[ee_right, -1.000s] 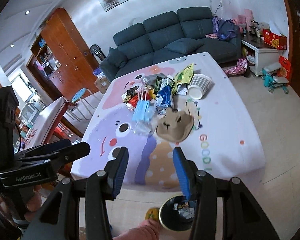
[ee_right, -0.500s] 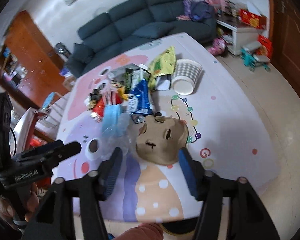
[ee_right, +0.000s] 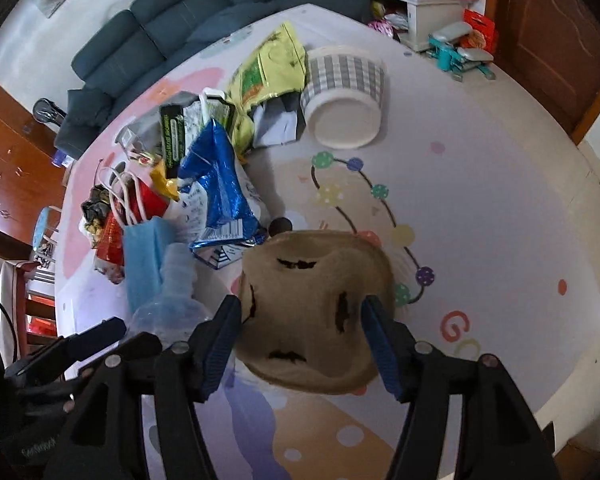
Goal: Collect trash
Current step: 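Grasp the clear plastic bottle with the left tool while the right tool grasps the pulp cup carrier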
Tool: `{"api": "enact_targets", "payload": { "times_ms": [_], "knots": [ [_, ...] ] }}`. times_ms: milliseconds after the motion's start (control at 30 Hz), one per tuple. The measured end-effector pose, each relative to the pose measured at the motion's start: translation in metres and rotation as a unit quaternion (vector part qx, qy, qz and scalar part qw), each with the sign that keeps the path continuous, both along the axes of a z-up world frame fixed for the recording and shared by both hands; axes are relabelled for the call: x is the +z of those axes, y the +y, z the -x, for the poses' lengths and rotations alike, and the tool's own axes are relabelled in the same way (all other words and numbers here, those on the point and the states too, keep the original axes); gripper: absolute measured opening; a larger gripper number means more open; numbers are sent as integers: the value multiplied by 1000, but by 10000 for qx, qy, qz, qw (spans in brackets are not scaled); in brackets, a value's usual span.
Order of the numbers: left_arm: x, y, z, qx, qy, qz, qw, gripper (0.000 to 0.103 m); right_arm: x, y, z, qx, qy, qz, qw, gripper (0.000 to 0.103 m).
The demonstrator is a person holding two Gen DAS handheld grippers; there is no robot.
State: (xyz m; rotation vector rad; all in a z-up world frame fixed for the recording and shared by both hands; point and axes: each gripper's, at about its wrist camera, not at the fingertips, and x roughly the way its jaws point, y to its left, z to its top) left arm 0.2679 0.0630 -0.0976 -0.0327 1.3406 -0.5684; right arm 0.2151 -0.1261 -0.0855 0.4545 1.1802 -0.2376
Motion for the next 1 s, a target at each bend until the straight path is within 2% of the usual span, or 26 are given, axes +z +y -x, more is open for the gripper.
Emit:
{"api": "enact_targets", "payload": {
  "times_ms": [100,367,567,867,1000],
  "knots": [
    [-5,-6,-1,-120,124,151,9997,42,-2,-2,-1,-64,56,-54,9999,64],
    [-7,-14,4,-249,269,191,9991,41,-1,-4,1,43,188,-95,9998,62],
    [-2,-15,15,-393,205,-37,9990,40,3,-9,22,-152,108,-212,9996,57],
    [16,-21,41,-429,23,-54,9991,39,21,-17,61,-272,-159,-284,9991,56],
    [29,-21,55,-436,-95,-57,9990,33,31,-18,76,-205,-270,-292,9990,55]
  ]
}}
